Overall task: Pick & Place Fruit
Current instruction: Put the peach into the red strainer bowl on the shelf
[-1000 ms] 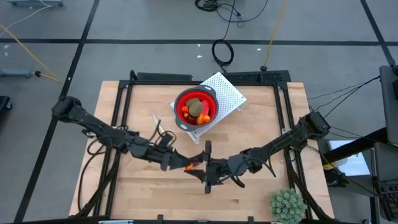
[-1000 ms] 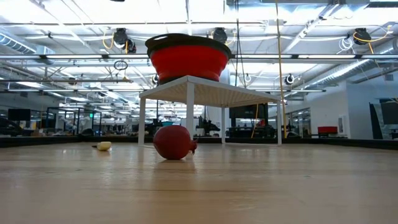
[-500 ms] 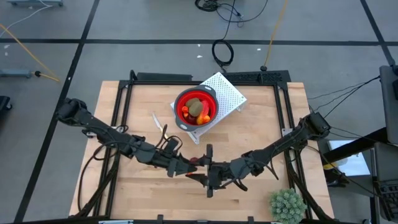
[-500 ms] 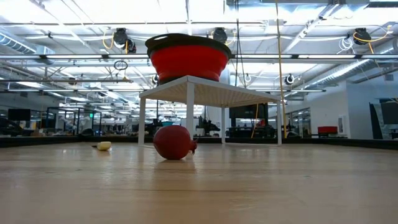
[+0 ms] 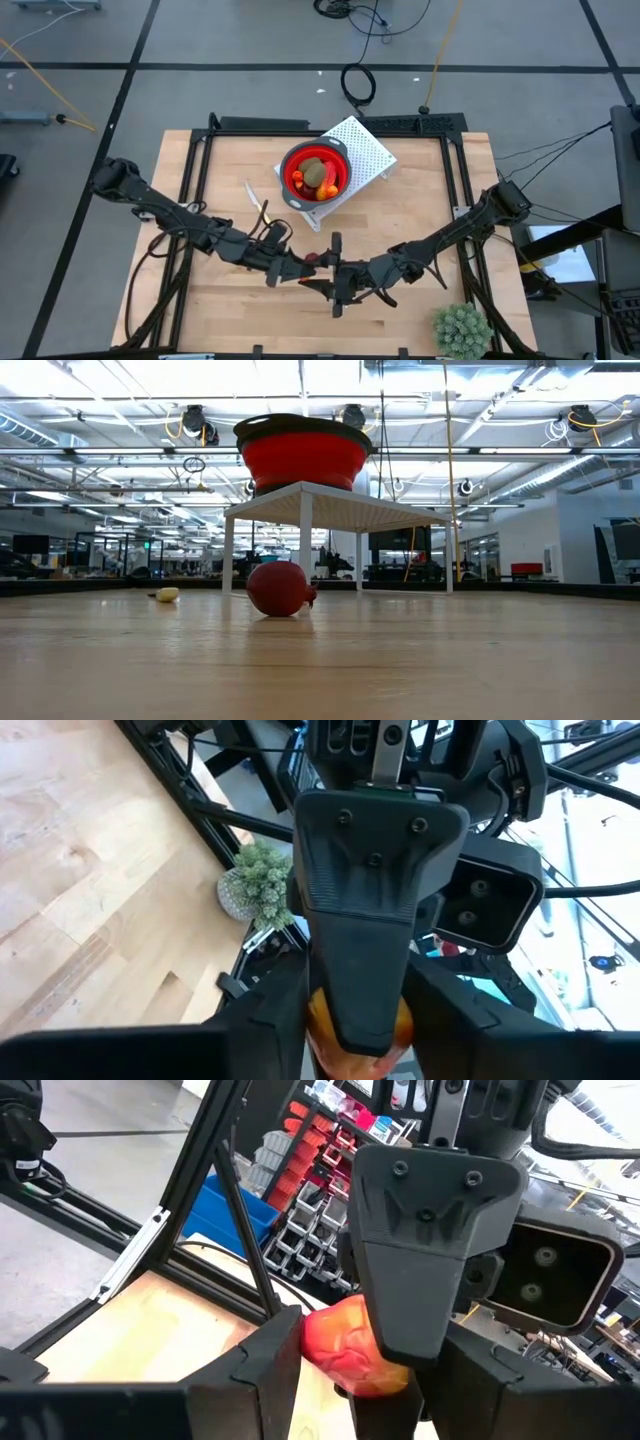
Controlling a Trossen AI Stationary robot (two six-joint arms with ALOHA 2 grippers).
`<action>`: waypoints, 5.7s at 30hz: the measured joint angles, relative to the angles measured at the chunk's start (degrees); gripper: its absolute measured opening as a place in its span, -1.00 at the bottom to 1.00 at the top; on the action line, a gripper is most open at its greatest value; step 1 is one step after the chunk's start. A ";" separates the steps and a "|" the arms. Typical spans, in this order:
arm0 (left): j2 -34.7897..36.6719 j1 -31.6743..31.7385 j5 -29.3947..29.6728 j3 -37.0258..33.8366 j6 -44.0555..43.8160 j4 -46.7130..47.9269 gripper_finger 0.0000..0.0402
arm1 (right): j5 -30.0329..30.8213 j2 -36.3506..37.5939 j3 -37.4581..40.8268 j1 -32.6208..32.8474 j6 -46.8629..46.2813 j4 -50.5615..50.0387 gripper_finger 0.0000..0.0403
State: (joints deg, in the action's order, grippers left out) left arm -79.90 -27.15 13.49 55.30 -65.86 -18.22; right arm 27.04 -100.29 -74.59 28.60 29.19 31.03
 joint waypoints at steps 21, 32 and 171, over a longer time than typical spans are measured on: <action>0.00 0.03 -0.30 -0.03 1.85 -1.26 -0.41 | 3.27 0.00 0.00 -0.41 0.00 0.24 0.07; -0.08 -0.02 -0.84 -0.08 2.35 -1.17 -0.41 | 4.94 0.39 0.00 1.35 -4.95 0.02 0.30; -7.17 46.48 -9.67 24.03 34.21 55.67 -0.41 | -31.32 77.64 46.03 -22.28 -28.52 -33.86 -1.00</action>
State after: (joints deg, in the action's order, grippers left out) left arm -87.07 19.33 3.81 79.33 -31.66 37.45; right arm -4.27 -22.65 -28.56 6.32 0.67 -2.83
